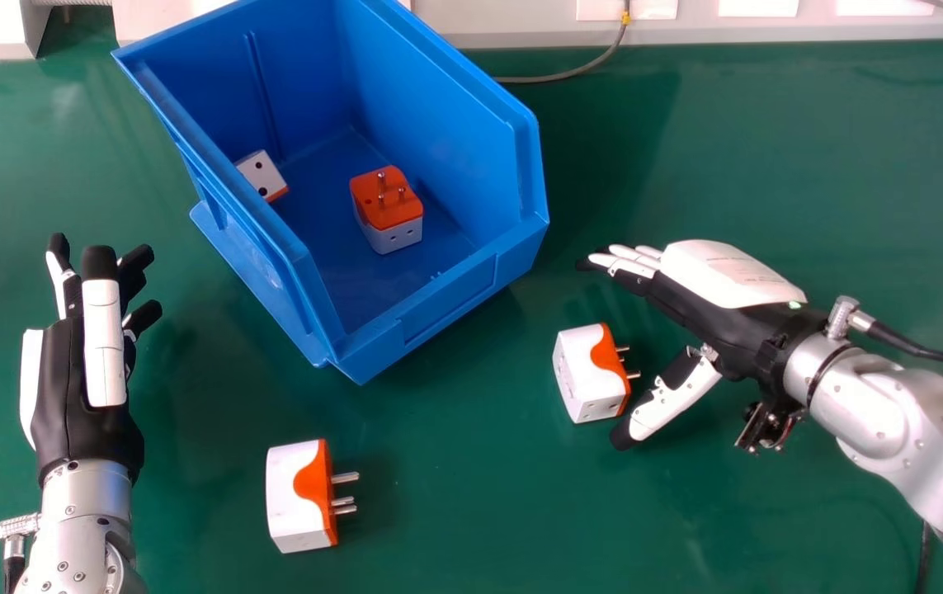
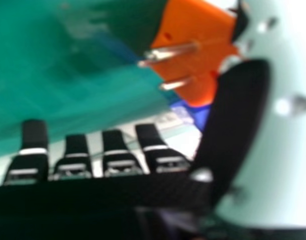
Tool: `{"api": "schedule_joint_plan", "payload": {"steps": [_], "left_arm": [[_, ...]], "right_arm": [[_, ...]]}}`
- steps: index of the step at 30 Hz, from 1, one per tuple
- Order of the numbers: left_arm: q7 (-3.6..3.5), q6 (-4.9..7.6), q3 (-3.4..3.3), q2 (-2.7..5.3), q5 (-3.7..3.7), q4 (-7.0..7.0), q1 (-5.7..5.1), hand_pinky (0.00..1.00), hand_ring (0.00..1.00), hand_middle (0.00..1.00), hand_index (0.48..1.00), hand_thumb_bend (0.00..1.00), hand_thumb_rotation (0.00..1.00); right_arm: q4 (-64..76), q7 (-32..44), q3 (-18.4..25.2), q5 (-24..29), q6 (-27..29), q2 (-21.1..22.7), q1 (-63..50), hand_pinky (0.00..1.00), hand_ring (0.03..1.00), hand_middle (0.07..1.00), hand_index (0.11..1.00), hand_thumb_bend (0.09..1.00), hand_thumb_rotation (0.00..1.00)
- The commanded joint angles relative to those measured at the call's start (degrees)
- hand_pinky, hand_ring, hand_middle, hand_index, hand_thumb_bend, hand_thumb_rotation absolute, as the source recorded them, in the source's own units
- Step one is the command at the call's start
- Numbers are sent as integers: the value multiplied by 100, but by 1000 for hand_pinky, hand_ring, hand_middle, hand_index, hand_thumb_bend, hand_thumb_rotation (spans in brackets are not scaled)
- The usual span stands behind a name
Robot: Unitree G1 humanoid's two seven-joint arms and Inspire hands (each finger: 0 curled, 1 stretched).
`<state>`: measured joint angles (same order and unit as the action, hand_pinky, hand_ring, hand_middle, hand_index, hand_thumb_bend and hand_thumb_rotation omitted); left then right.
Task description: Pick all objects and put in blue box
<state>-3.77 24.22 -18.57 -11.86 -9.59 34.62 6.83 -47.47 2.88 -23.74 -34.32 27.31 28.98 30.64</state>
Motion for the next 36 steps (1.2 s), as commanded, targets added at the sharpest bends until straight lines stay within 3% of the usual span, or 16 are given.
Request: {"api": "schedule_joint_plan", "payload": {"steps": [1, 10, 14, 27, 30, 36], "left_arm": [[-4, 30, -19, -66, -7, -84, 32, 869, 921, 871, 956, 961, 991], [33, -7, -13, -68, 8, -120, 30, 868, 921, 871, 956, 956, 990], [27, -6, -17, -72, 1, -113, 30, 865, 918, 871, 953, 953, 990], [23, 15, -17, -89, 13, -89, 43, 869, 920, 871, 952, 949, 989], [27, 9, -17, -91, 14, -82, 49, 869, 920, 871, 952, 947, 989], [14, 30, -15, -86, 10, -104, 32, 869, 921, 871, 952, 947, 988]], "right_arm": [[15, -100, -5, -1, 175, -49, -44, 796, 896, 894, 867, 1000, 236], [-163, -222, -64, -19, 637, -74, 20, 720, 782, 792, 771, 975, 111], [-260, -291, -76, -35, 777, -82, 49, 667, 708, 725, 706, 915, 36], [-239, -830, -145, -291, 942, -112, 40, 614, 627, 646, 638, 835, 2], [-287, -1021, -152, -369, 954, -128, 57, 574, 571, 593, 589, 722, 1], [-382, -1308, -153, -495, 964, -170, 67, 493, 502, 550, 538, 623, 0]]}}
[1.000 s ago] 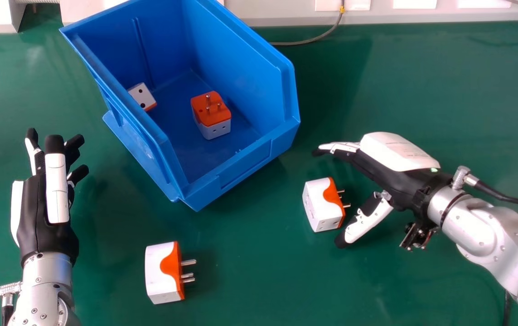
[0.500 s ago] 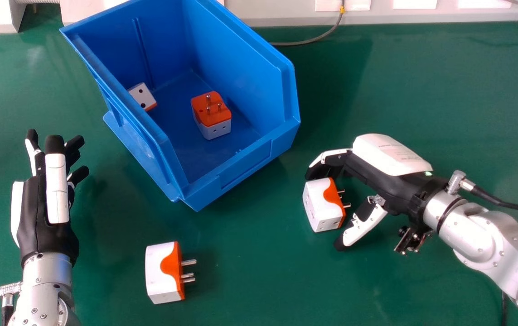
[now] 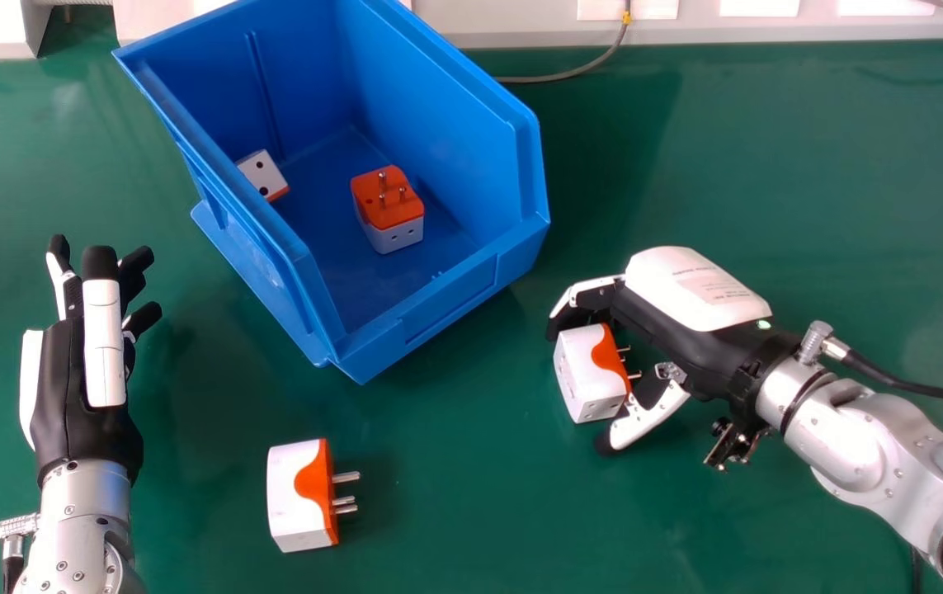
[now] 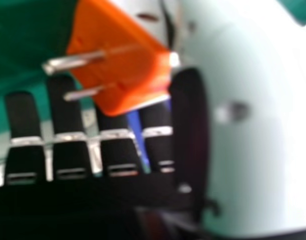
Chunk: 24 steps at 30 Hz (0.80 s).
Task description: Pick all objects and put in blue box
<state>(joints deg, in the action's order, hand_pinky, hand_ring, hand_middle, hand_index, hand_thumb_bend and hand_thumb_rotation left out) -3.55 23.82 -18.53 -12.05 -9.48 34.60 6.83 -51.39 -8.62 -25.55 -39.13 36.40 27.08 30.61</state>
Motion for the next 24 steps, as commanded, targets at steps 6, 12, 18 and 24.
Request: {"api": "schedule_joint_plan", "payload": {"steps": [6, 12, 18, 24], "left_arm": [[-30, 76, -30, -72, -22, -65, 48, 869, 921, 871, 952, 949, 989], [-28, 72, -29, -65, -24, -69, 49, 869, 921, 871, 952, 949, 989], [-37, 81, -23, -72, -16, -69, 41, 870, 921, 872, 952, 947, 989], [-63, 110, -32, -77, -24, -42, 44, 873, 923, 873, 952, 947, 988]], "right_arm": [[-13, -229, 21, -14, 61, 17, 73, 443, 460, 525, 505, 561, 0], [-18, -256, 29, -7, 49, 7, 67, 431, 445, 520, 493, 540, 0], [8, -256, 34, -11, 31, 20, 59, 420, 435, 517, 486, 527, 0], [-47, -281, 60, 32, 52, -8, 66, 415, 432, 517, 484, 523, 0]]}}
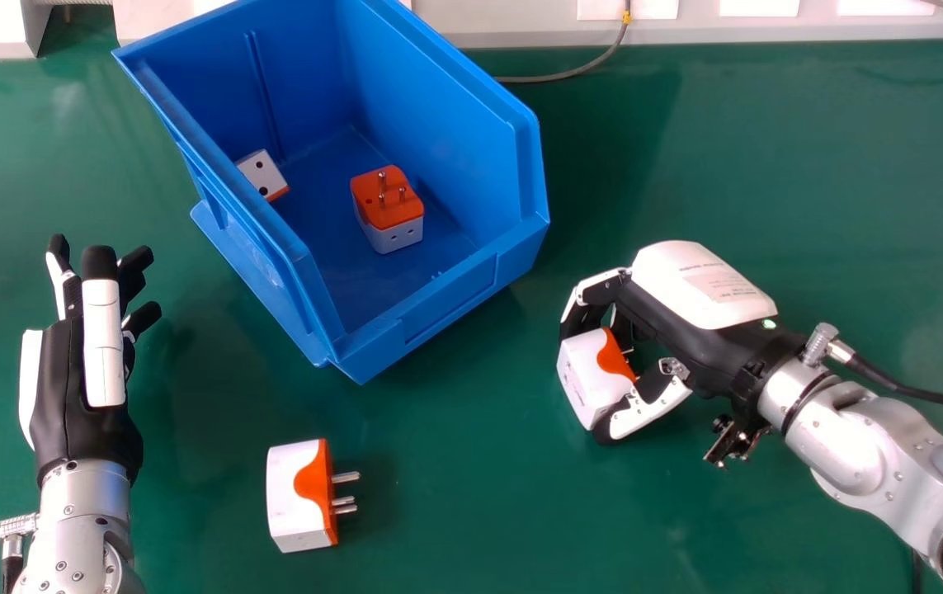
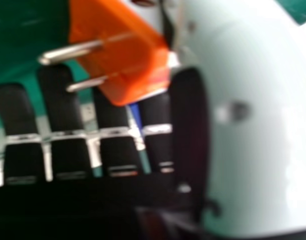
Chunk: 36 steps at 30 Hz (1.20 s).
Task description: Pick all objects and put in blue box
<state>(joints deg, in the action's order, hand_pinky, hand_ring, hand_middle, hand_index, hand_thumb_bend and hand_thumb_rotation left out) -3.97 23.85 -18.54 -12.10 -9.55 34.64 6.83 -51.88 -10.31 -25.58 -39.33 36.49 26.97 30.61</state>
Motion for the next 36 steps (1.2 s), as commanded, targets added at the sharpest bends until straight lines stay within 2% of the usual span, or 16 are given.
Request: {"api": "schedule_joint_plan", "payload": {"steps": [1, 10, 18, 23, 28, 36], "left_arm": [[-20, 105, -33, -73, -18, -40, 49, 874, 924, 873, 952, 946, 988], [-5, 102, -35, -65, -13, -49, 38, 878, 927, 875, 952, 947, 988], [31, 59, -25, -68, 1, -80, 49, 879, 928, 875, 952, 947, 988], [22, 71, -27, -71, -7, -58, 52, 880, 928, 875, 952, 948, 988], [-4, 80, -32, -73, -25, -32, 68, 880, 928, 875, 952, 948, 988], [-6, 81, -27, -73, -15, -61, 46, 880, 928, 875, 952, 950, 989]], "right_arm": [[-7, -117, 64, 53, 43, 1, 70, 414, 431, 516, 484, 522, 0], [36, -468, 67, -25, 105, 15, 45, 407, 425, 514, 486, 519, 0], [-90, -1726, 18, -380, 211, -55, 53, 405, 429, 513, 486, 515, 0], [-237, -2660, -26, -665, 222, -107, 91, 396, 434, 513, 487, 510, 0], [-442, -3464, -11, -720, 314, -235, 128, 395, 435, 511, 489, 508, 0], [-614, -4375, -65, -860, 385, -348, 167, 391, 435, 506, 494, 505, 0]]}}
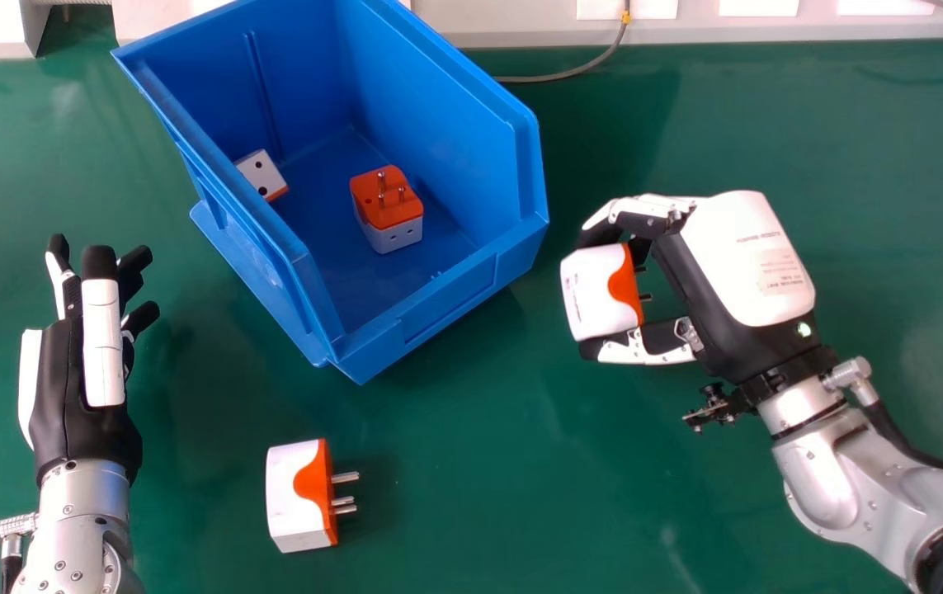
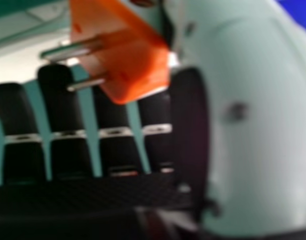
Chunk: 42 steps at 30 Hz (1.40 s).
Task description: Pick all objects and put in blue box
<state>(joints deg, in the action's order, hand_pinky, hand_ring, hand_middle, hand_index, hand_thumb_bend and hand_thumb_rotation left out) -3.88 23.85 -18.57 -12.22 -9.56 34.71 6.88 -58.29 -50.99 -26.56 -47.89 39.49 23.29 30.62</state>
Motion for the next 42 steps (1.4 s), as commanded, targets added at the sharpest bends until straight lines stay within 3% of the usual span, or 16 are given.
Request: {"api": "schedule_joint_plan", "payload": {"steps": [1, 8, 18, 27, 33, 38, 42], "left_arm": [[-13, 80, -25, -61, -14, -68, 44, 880, 928, 875, 952, 950, 989], [-10, 88, -19, -51, -10, -76, 36, 880, 928, 875, 952, 950, 989], [10, 93, -15, -58, 7, -15, 69, 880, 928, 876, 952, 950, 989], [106, 101, 11, -12, 54, 89, 152, 880, 928, 876, 952, 952, 989], [256, 160, 84, 67, 145, 308, 335, 879, 927, 876, 952, 954, 989], [456, 252, 172, 105, 270, 650, 581, 878, 927, 876, 952, 954, 989], [559, 357, 198, 120, 321, 945, 759, 870, 923, 874, 952, 951, 989]], "right_arm": [[24, -460, 11, -45, 104, 20, 172, 391, 435, 506, 494, 505, 0], [-72, -1378, -127, -334, 216, 32, 255, 379, 435, 502, 500, 504, 0], [-483, -3420, -594, -1024, 427, -45, 593, 367, 432, 503, 503, 502, 0], [-763, -3558, -821, -1078, 470, -56, 702, 370, 435, 510, 498, 502, 0], [-895, -3580, -932, -1100, 478, -90, 775, 371, 437, 513, 497, 502, 0], [-1010, -3693, -1104, -1189, 304, -173, 889, 370, 438, 514, 497, 501, 0], [-957, -3885, -1246, -1333, 44, -238, 1065, 369, 441, 516, 498, 501, 0]]}}
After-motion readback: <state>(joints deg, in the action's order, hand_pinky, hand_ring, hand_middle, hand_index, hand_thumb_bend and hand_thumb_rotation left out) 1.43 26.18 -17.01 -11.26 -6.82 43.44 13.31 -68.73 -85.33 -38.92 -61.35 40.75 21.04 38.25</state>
